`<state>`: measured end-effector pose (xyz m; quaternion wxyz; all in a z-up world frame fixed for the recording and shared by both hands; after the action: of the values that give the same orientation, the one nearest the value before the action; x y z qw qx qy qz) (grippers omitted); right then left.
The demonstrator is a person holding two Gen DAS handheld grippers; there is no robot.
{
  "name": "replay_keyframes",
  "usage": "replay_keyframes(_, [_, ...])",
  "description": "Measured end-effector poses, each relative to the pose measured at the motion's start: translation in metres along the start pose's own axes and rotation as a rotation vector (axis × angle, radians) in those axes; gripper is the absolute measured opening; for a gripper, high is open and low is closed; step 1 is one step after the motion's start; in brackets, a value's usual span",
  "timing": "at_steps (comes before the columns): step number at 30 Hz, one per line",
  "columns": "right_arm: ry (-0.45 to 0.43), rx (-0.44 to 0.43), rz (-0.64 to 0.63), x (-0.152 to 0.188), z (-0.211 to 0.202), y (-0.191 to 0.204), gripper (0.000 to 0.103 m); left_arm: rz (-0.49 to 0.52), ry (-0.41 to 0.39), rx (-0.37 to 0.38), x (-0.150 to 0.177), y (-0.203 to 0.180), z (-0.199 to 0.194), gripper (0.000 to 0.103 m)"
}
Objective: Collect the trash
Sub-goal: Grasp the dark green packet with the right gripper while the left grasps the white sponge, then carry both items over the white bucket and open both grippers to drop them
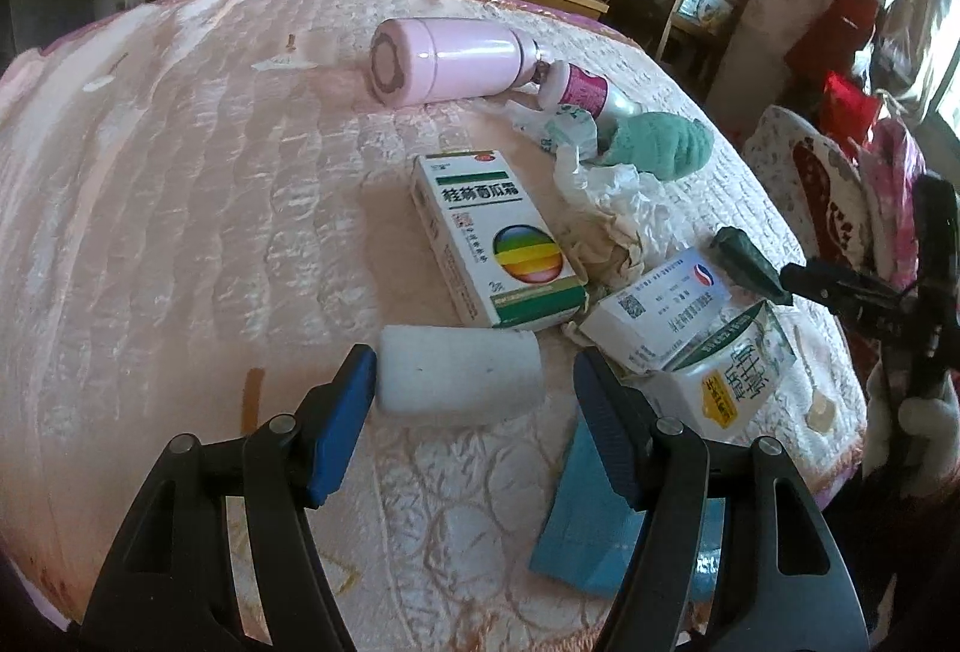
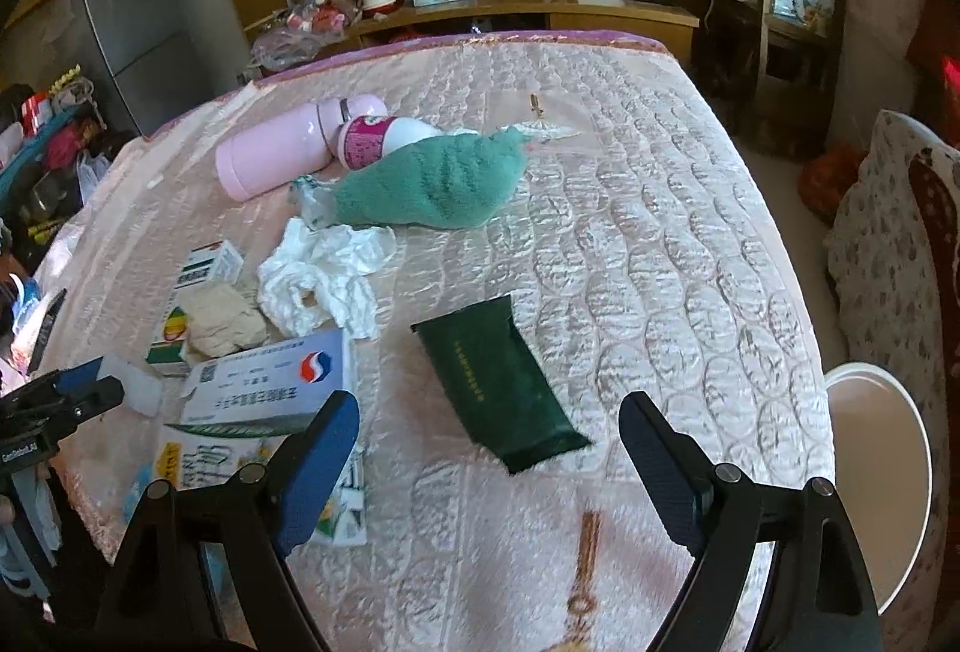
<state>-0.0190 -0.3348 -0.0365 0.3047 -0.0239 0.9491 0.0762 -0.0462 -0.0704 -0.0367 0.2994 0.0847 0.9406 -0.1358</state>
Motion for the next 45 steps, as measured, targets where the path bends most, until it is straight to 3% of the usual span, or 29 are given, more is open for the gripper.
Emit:
replay_keyframes(6, [0.062, 0.013, -0.031, -0.001, 0.026, -0.003, 0.087, 0.017, -0.003, -0.031, -0.004, 0.002, 0.008, 0.067])
replay_keyframes(11, [0.078, 0.016, -0.031, 0.0, 0.041, -0.005, 0.085, -0.012, 0.027, -0.011, 0.001, 0.008, 0.018, 0.067])
replay_keyframes(12, [0.075, 0.02, -0.033, 0.0, 0.043, -0.006, 0.081, -0.016, 0.035, -0.005, 0.002, 0.008, 0.02, 0.067])
replay_keyframes(17, [0.06, 0.056, -0.065, 0.005, 0.04, -0.009, 0.037, -0.033, 0.033, 0.019, 0.005, 0.008, 0.02, 0.057])
replay_keyframes(18, [0.056, 0.048, -0.059, 0.004, 0.038, -0.008, 0.034, -0.032, 0.026, 0.021, 0.005, 0.008, 0.018, 0.054])
replay_keyframes(25, [-0.007, 0.005, -0.004, 0.005, 0.002, -0.013, 0.033, -0.029, -0.031, 0.045, -0.005, 0.0, -0.012, 0.052])
replay_keyframes(30, [-0.037, -0.011, 0.013, 0.008, -0.025, -0.01, 0.033, 0.005, -0.061, 0.079, -0.02, -0.025, -0.031, 0.052])
replay_keyframes(39, [-0.062, 0.004, 0.054, 0.023, -0.062, -0.029, 0.033, 0.129, -0.064, 0.187, -0.041, -0.111, -0.041, 0.052])
replay_keyframes(45, [-0.094, 0.04, 0.102, 0.03, -0.091, -0.062, 0.033, 0.219, -0.052, 0.256, -0.05, -0.177, -0.041, 0.052])
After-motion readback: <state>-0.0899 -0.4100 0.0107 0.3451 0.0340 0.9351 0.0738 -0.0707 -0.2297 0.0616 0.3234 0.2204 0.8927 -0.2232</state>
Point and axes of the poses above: each gripper's, at about its wrist camera, not at the fingertips, and z roughly the way its jaws point, y to its left, x to its underside, the point moved 10 cm from there along z, roughly the way its jaws point, and after that the axes turned 2 degrees about z, right-handed, at the moved point
